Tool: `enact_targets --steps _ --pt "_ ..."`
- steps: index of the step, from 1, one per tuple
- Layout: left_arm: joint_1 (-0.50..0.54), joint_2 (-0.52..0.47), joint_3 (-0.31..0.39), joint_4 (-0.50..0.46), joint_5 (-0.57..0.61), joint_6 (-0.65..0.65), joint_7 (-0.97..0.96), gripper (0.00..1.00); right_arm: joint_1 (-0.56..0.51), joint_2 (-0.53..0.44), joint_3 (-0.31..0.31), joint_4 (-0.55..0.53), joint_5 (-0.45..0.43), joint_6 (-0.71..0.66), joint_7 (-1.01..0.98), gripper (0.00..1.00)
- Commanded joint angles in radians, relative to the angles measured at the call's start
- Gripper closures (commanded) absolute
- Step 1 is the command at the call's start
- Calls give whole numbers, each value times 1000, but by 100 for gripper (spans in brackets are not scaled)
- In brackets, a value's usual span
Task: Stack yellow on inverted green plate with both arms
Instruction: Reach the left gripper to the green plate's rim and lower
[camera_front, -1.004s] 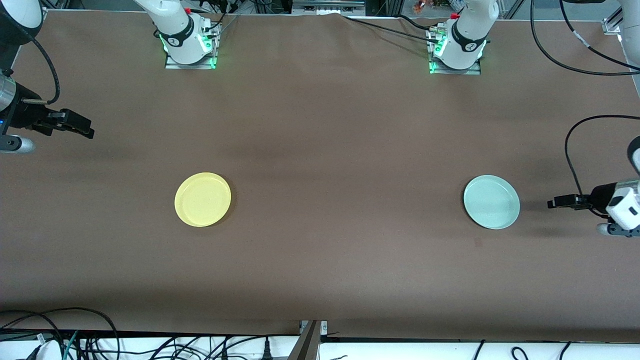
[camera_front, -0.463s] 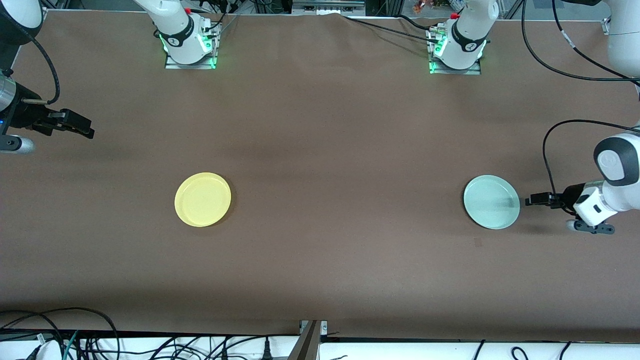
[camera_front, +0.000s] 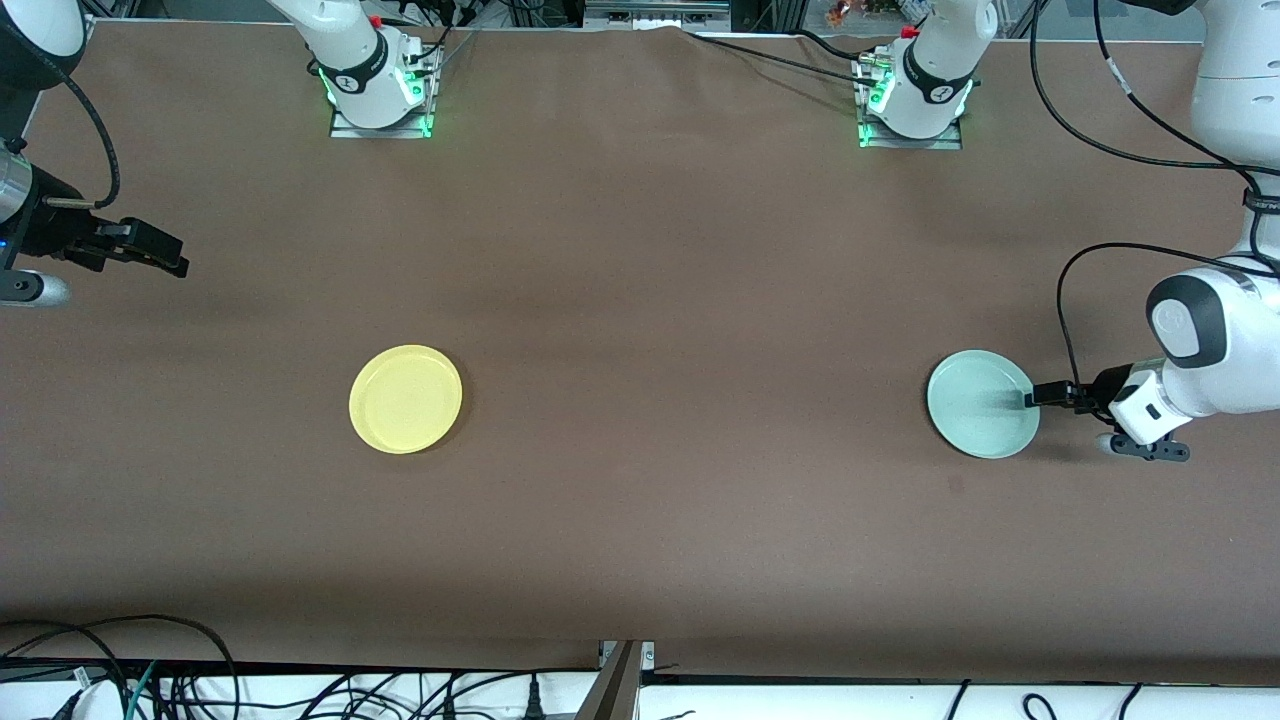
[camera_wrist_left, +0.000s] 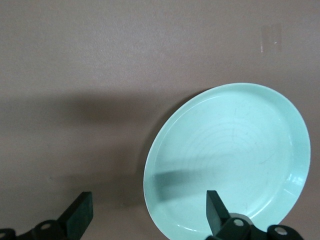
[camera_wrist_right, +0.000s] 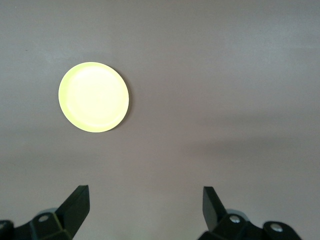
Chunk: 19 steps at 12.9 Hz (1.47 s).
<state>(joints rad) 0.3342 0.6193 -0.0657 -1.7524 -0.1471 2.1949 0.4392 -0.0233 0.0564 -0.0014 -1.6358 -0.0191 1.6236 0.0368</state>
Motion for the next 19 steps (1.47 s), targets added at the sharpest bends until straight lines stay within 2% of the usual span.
enact_targets --steps 1,5,6,8,9,11,14,15,19 --pt "-3 -39 3 -65 -11 26 12 0 3 5 -2 17 10 -16 -9 0" --pt "-3 -36 3 -110 -11 88 9 0 3 5 -2 14 10 -16 -9 0" --pt "-3 -36 1 -110 -11 88 3 9 3 5 -2 14 10 -16 -9 0" --pt "-7 -36 1 -110 -11 86 -20 39 3 5 -2 14 10 -17 -11 0" --pt "-12 -35 1 -110 -11 86 -28 49 3 5 -3 14 10 -17 -11 0" --pt "-12 -36 1 -110 -11 86 -28 65 3 5 -2 14 18 -17 -11 0" --pt "-12 -38 1 -111 -11 80 -28 95 3 5 -2 13 18 -19 -11 0" --pt "-12 -36 1 -110 -11 80 -27 100 3 5 -2 14 18 -19 -9 0" --pt "-12 -41 1 -108 -11 78 -27 100 3 5 -3 14 18 -19 -9 0"
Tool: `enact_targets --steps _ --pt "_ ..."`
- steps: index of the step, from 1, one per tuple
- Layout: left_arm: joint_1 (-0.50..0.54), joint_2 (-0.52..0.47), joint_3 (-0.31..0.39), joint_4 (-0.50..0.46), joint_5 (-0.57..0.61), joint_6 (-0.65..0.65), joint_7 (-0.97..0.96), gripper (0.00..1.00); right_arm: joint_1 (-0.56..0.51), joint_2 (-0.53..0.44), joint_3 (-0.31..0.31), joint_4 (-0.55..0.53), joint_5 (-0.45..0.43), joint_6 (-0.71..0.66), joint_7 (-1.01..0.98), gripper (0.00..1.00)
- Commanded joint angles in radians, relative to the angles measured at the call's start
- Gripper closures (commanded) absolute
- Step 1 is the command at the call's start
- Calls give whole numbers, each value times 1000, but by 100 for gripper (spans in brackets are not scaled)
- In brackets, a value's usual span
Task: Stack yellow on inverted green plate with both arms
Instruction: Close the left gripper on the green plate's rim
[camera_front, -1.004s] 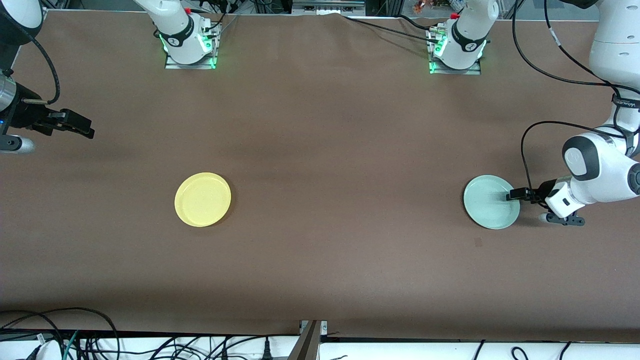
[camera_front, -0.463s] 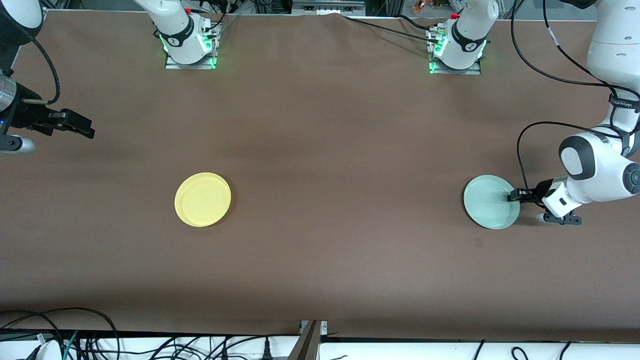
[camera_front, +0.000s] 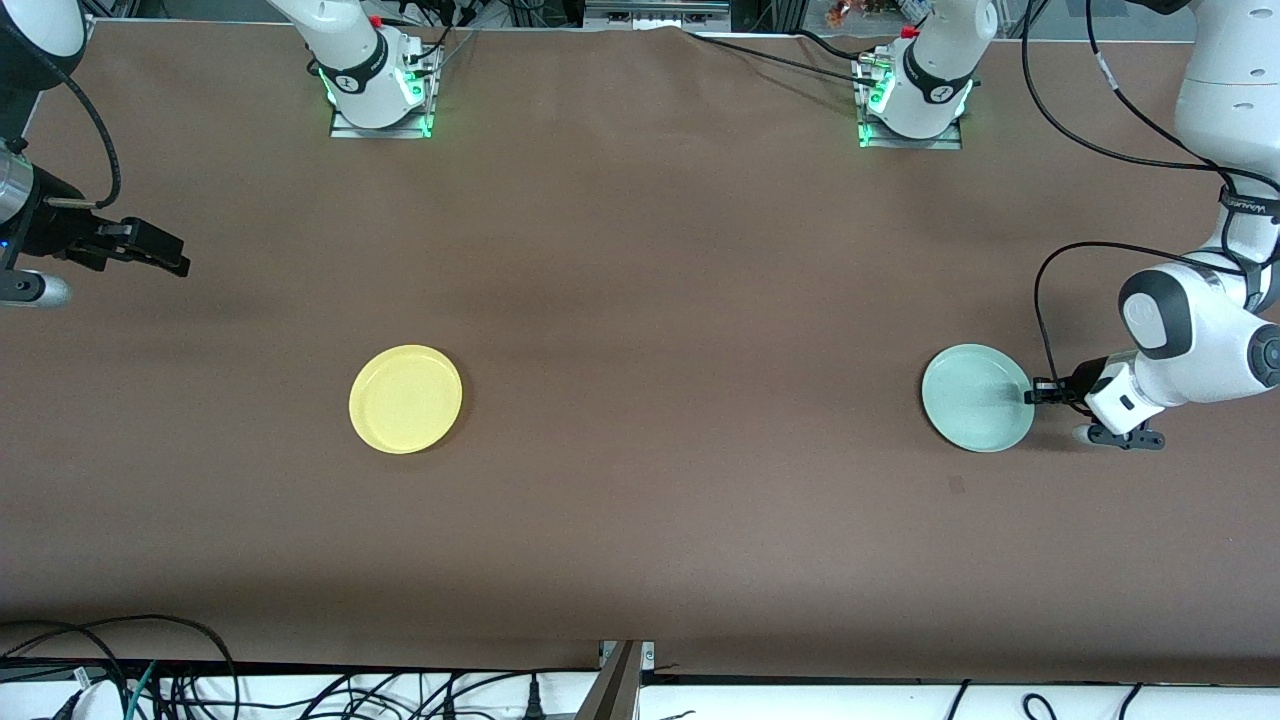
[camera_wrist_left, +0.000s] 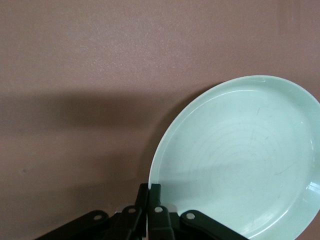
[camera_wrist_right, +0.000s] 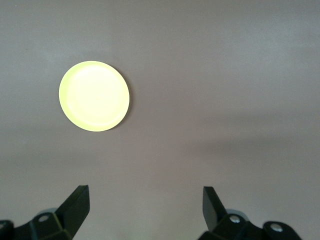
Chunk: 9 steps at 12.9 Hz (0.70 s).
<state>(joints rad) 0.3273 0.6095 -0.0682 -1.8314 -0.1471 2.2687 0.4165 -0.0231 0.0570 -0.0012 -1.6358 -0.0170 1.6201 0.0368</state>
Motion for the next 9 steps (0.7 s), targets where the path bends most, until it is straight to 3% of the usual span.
enact_targets --steps 1,6,9 --pt "-5 -34 2 -20 -11 3 -4 100 3 4 -3 13 15 -16 -11 0" --pt "-51 -120 -10 10 -8 2 -2 100 2 4 -3 13 15 -16 -11 0" --pt "-108 -175 -16 60 56 -15 -4 100 2 4 -3 13 15 -16 -11 0"
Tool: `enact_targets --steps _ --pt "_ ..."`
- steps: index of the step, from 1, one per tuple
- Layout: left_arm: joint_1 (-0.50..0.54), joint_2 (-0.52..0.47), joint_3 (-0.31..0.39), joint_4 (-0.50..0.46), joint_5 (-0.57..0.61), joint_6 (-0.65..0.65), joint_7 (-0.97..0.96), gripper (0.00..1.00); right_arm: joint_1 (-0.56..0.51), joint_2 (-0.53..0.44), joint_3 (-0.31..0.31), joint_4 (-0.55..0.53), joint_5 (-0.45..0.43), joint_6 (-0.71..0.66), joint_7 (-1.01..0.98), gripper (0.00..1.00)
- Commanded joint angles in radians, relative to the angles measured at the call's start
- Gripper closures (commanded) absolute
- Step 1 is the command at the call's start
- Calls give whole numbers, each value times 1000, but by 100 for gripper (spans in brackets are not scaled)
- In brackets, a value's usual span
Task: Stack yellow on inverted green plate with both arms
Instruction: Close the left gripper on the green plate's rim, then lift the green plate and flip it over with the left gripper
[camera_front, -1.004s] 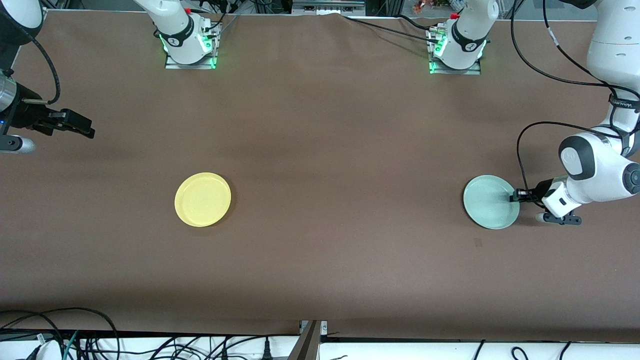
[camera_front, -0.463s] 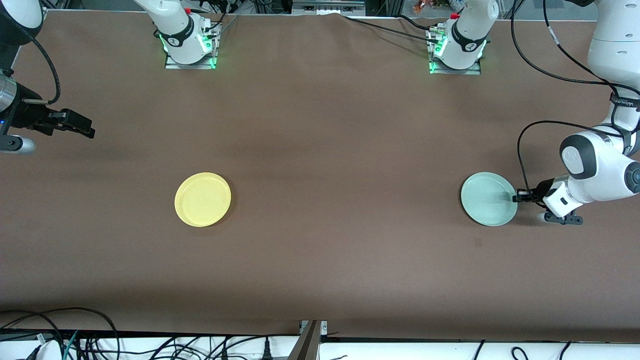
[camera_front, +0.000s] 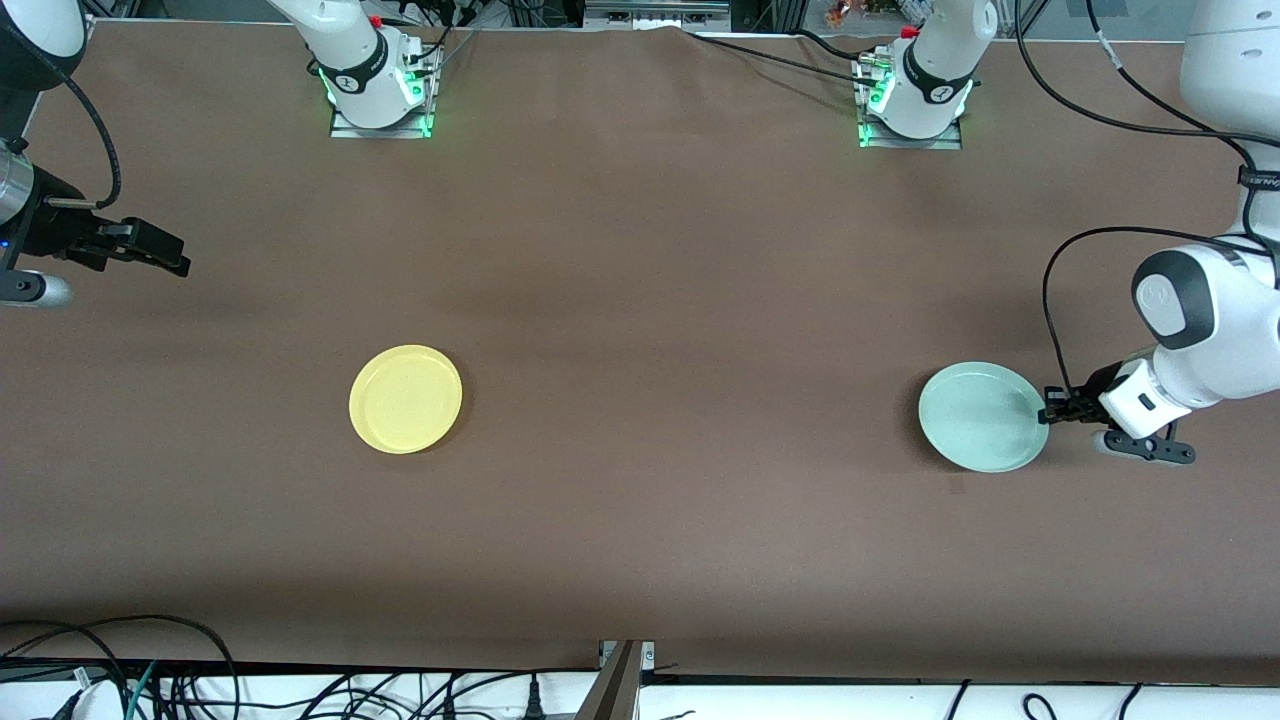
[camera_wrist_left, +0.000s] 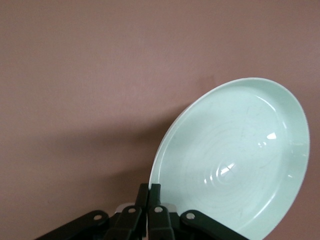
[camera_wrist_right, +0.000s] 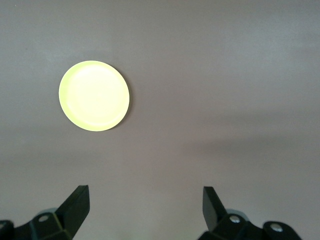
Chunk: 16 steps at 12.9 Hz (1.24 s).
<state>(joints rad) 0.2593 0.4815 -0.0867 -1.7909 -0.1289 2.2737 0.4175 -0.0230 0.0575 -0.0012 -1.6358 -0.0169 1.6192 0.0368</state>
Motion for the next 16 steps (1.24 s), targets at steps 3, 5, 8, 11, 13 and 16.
enact_targets --steps 3,5,8,11,13,16 --pt "-130 -84 1 68 130 -20 -54 100 2 4 -3 13 15 -15 -11 0" --pt "-211 -100 1 103 275 -20 -136 100 2 4 -3 13 15 -15 -11 0" --pt "-345 -95 1 172 510 -20 -299 100 0 5 -5 13 15 -15 -11 0" --pt "-463 -86 1 202 789 -20 -434 100 0 4 -5 13 15 -15 -11 0" --pt "-538 -74 2 203 967 -20 -537 100 0 4 -5 13 15 -15 -11 0" --pt "-610 -66 2 208 1205 -28 -649 100 0 5 -5 11 15 -15 -11 0"
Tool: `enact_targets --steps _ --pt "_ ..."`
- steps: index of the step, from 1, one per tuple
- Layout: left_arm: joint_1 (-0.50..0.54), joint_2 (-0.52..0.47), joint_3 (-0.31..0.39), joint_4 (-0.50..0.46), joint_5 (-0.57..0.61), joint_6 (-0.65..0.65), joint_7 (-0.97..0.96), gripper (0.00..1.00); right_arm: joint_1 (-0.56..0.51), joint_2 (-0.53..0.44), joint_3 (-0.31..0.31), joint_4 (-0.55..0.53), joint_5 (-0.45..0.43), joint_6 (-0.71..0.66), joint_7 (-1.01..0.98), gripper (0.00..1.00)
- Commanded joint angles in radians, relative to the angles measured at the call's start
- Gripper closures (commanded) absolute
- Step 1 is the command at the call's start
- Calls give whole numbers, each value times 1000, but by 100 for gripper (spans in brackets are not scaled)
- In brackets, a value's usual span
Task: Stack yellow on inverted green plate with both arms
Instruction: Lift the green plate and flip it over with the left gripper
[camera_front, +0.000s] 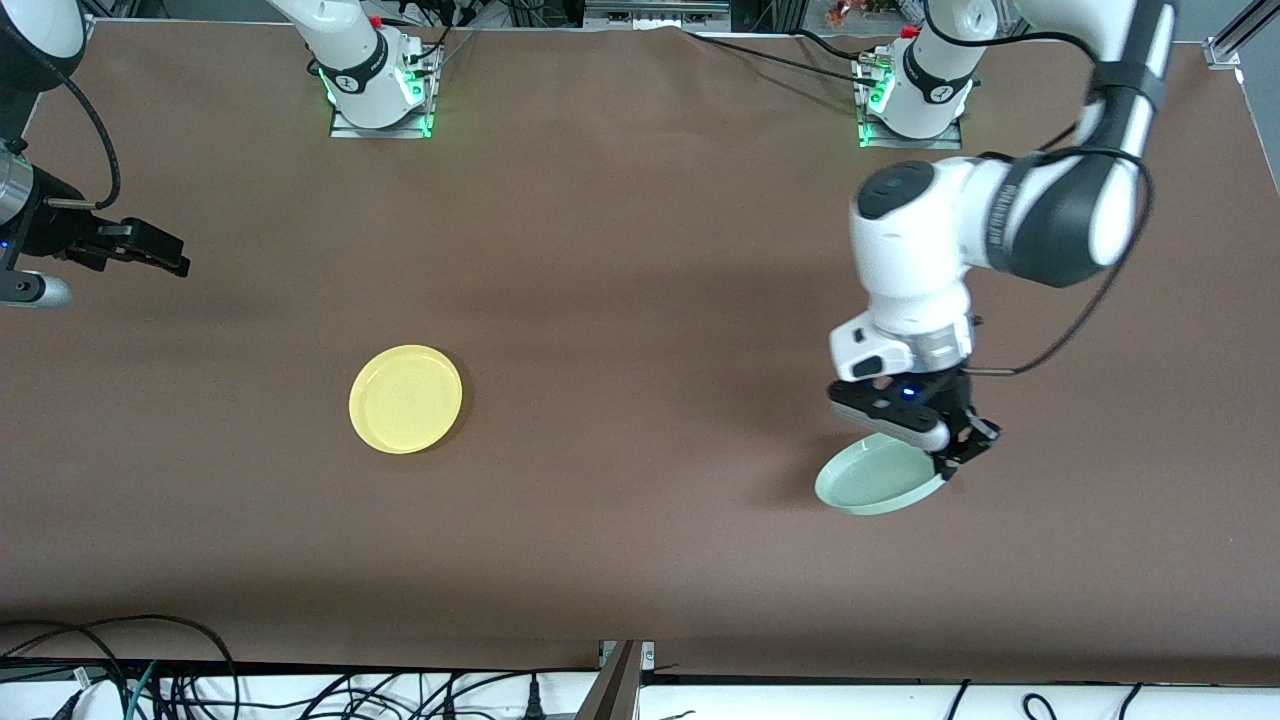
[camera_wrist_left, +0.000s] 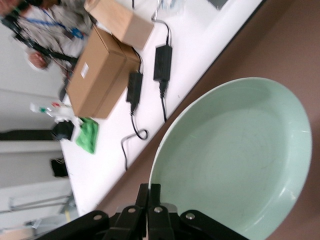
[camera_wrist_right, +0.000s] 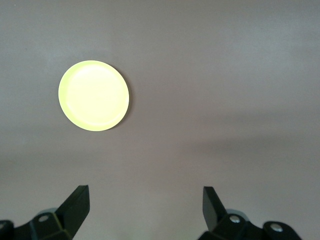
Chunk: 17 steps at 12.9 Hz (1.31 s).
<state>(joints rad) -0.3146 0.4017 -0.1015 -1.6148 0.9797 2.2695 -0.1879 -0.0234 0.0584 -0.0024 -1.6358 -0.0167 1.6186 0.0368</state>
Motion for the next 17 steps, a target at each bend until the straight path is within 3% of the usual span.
enact_targets --steps 1,5,7,10,17 --pt "-56 17 19 33 124 -28 -45 100 0 4 -5 11 15 -14 -11 0" --pt "-190 78 25 56 215 -92 -105 100 0 4 -5 13 15 -14 -11 0" --pt "-282 156 25 117 307 -245 -229 100 0 4 -5 11 15 -14 -11 0" --pt "-400 227 45 131 351 -405 -385 100 0 4 -4 13 15 -13 -11 0" --pt "-463 299 51 95 407 -510 -562 100 -1 6 -5 13 21 -13 -11 0"
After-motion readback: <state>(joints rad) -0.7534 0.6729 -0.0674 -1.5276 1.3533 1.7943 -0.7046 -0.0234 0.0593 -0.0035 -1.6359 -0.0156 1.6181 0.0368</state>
